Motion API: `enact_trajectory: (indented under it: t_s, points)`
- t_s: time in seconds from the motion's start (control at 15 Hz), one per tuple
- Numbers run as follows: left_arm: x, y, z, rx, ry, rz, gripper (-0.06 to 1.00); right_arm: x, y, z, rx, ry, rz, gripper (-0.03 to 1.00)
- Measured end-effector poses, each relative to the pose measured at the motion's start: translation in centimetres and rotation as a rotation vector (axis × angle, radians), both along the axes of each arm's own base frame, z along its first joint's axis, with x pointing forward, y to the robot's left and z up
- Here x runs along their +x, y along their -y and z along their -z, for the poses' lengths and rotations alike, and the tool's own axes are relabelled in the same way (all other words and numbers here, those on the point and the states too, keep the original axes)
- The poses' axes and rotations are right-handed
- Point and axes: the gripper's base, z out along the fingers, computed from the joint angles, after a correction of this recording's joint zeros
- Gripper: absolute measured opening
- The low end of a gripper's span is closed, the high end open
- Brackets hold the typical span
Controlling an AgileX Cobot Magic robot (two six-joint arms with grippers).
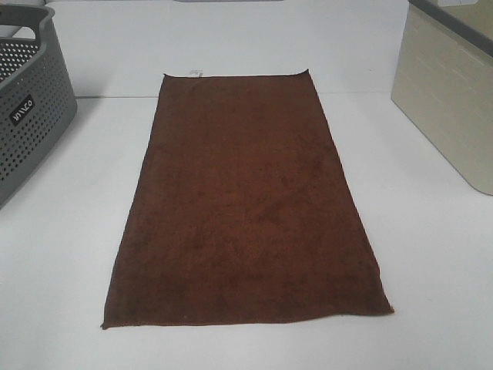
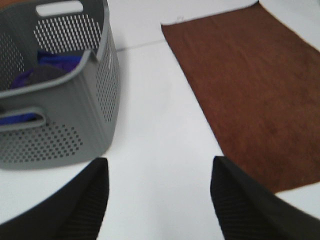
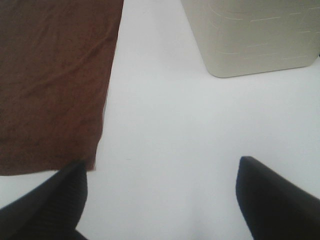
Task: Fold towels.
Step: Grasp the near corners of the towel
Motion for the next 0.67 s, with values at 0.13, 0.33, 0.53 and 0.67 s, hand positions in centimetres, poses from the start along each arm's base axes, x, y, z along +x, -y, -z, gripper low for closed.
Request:
enact_trajectory:
  t_s: [0.13,0.33,0.53,0.67]
  points:
    - [1.8,0.3,-0.4,-0.061,0.032,-0.007,0.58,1.6,0.0,-0.8,0.002,-0.043,0.001,0.77]
    - [6.4,1.1,0.4,-0.207,-0.069,-0.023,0.58,5.1,-0.2,-0.6,0.070,-0.217,0.013,0.77]
    - [11.4,2.1,3.1,-0.325,-0.327,-0.056,0.58,9.4,-1.0,0.7,0.193,-0.401,0.004,0.77]
    - [14.4,2.9,6.3,-0.356,-0.539,-0.067,0.58,12.1,-1.4,2.0,0.241,-0.499,-0.002,0.77]
